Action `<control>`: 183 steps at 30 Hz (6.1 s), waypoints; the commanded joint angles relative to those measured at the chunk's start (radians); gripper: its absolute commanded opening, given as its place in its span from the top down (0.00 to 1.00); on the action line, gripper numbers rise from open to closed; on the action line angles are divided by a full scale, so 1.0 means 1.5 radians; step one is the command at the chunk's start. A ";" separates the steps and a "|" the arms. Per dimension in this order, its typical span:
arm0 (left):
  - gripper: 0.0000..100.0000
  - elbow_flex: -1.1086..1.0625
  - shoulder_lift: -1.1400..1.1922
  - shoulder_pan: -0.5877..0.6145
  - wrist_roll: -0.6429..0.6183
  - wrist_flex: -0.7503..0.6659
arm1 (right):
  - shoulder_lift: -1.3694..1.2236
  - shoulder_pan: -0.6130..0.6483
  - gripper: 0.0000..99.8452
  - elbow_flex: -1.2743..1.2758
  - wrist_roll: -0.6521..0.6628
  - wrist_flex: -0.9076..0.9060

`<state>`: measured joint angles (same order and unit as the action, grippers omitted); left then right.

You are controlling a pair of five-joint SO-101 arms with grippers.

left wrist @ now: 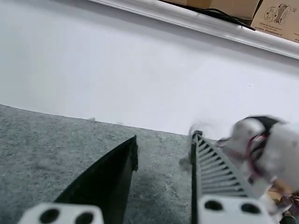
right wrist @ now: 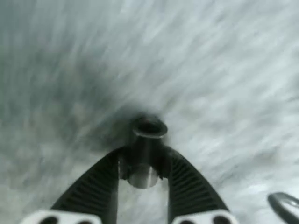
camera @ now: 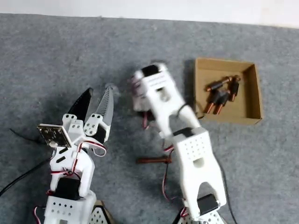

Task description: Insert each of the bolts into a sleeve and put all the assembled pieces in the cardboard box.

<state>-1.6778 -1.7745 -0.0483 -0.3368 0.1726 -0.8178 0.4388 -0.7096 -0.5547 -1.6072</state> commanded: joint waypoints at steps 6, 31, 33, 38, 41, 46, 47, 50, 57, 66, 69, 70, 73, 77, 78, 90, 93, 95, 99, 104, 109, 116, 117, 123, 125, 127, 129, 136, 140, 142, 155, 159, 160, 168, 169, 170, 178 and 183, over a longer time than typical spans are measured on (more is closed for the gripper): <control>0.82 -0.013 -0.009 0.002 0.006 -0.012 | 0.013 -0.145 1.00 -0.261 0.069 -0.076; 0.82 -0.013 -0.009 0.002 0.006 -0.011 | 0.018 -0.172 1.00 -0.297 0.215 -0.103; 0.82 -0.013 -0.009 0.002 0.006 -0.011 | 0.018 -0.188 1.00 -0.297 0.231 -0.103; 0.82 -0.013 -0.009 0.002 0.006 -0.011 | 0.065 -0.234 1.00 -0.292 0.376 -0.104; 0.82 -0.013 -0.009 0.002 0.006 -0.011 | 0.142 -0.275 1.00 -0.289 0.385 -0.104; 0.82 -0.013 -0.009 -0.006 0.006 -0.011 | 0.322 -0.316 1.00 -0.174 0.385 -0.104; 0.82 -0.013 -0.009 -0.009 0.006 -0.011 | 0.366 -0.316 1.00 -0.125 0.385 -0.104; 0.82 -0.013 -0.009 -0.013 0.006 -0.011 | 0.503 -0.299 1.00 0.056 0.385 -0.103; 0.82 -0.013 -0.009 -0.013 0.006 -0.011 | 0.827 -0.256 1.00 0.589 0.390 -0.020; 0.82 -0.013 -0.009 -0.013 0.006 -0.011 | 1.143 -0.255 0.99 1.196 0.486 0.279; 0.82 -0.013 -0.009 -0.015 0.006 -0.011 | 1.143 -0.255 0.99 1.310 0.487 0.355; 0.82 -0.013 -0.009 -0.015 0.006 -0.011 | 1.136 -0.255 0.99 1.319 0.487 0.380; 0.82 -0.014 -0.009 -0.015 0.006 -0.011 | 1.101 -0.255 0.99 1.324 0.487 0.424; 0.82 -0.014 -0.009 -0.015 0.006 -0.011 | 1.030 -0.255 0.90 1.290 0.484 0.464; 0.82 -0.014 -0.009 -0.015 0.006 -0.011 | 1.007 -0.255 0.89 1.278 0.484 0.469; 0.82 -0.014 -0.009 -0.015 0.006 -0.011 | 0.767 -0.254 0.89 1.166 0.481 0.521; 0.82 -0.014 -0.009 -0.015 0.006 -0.011 | 0.751 -0.254 0.89 1.167 0.446 0.538; 0.82 -0.014 -0.009 -0.015 0.006 -0.011 | 0.746 -0.254 0.89 1.167 0.434 0.538; 0.82 -0.014 -0.009 -0.015 0.006 -0.011 | 0.749 -0.257 0.90 1.167 0.432 0.537; 0.82 -0.014 -0.009 -0.015 0.006 -0.011 | 0.749 -0.258 0.99 1.168 0.432 0.535; 0.82 -0.014 -0.009 -0.015 0.006 -0.011 | 0.750 -0.254 1.00 1.165 0.434 0.480; 0.82 -0.014 -0.009 -0.015 0.006 -0.011 | 0.799 -0.228 1.00 1.168 0.436 0.456; 0.82 -0.014 -0.009 -0.015 0.006 -0.011 | 0.820 -0.224 1.00 1.187 0.436 0.453; 0.82 -0.014 -0.009 -0.015 0.006 -0.011 | 1.003 -0.218 1.00 1.280 0.436 0.454; 0.82 -0.014 -0.009 -0.015 0.006 -0.011 | 1.056 -0.218 1.00 1.298 0.434 0.453; 0.82 -0.014 -0.009 -0.015 0.006 -0.011 | 1.099 -0.218 1.00 1.312 0.432 0.453; 0.82 -0.014 -0.009 -0.015 0.006 -0.011 | 1.127 -0.218 1.00 1.318 0.431 0.453; 0.82 -0.014 -0.009 -0.016 0.006 -0.011 | 1.193 -0.221 1.00 1.314 0.394 0.499; 0.82 -0.014 -0.009 -0.019 0.006 -0.011 | 1.228 -0.260 1.00 1.322 0.328 0.561; 0.82 -0.014 -0.009 -0.037 0.007 -0.011 | 1.248 -0.327 1.00 1.335 0.324 0.564; 0.82 0.003 -0.008 -0.150 0.164 0.068 | 1.369 -0.406 1.00 1.465 0.323 0.650; 0.82 0.059 -0.007 -0.152 0.163 0.144 | 1.390 -0.406 1.00 1.465 0.323 0.650; 0.82 0.070 -0.007 -0.158 0.163 0.162 | 1.390 -0.406 1.00 1.465 0.323 0.650; 0.82 0.109 0.021 -0.272 0.227 0.258 | 1.391 -0.423 1.00 1.464 0.323 0.650; 0.82 0.121 0.049 -0.282 0.228 0.260 | 1.391 -0.430 1.00 1.463 0.322 0.650; 0.82 0.138 0.086 -0.290 0.228 0.261 | 1.391 -0.437 1.00 1.462 0.322 0.651; 0.82 0.446 0.602 -0.298 0.291 0.456 | 1.391 -0.440 1.00 1.460 0.322 0.653; 0.81 0.614 0.839 -0.301 0.289 0.585 | 1.391 -0.442 1.00 1.460 0.322 0.660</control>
<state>-0.9321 -0.7127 -0.4764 0.0882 0.9567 1.2505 -0.2163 1.4998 -0.0621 -0.6636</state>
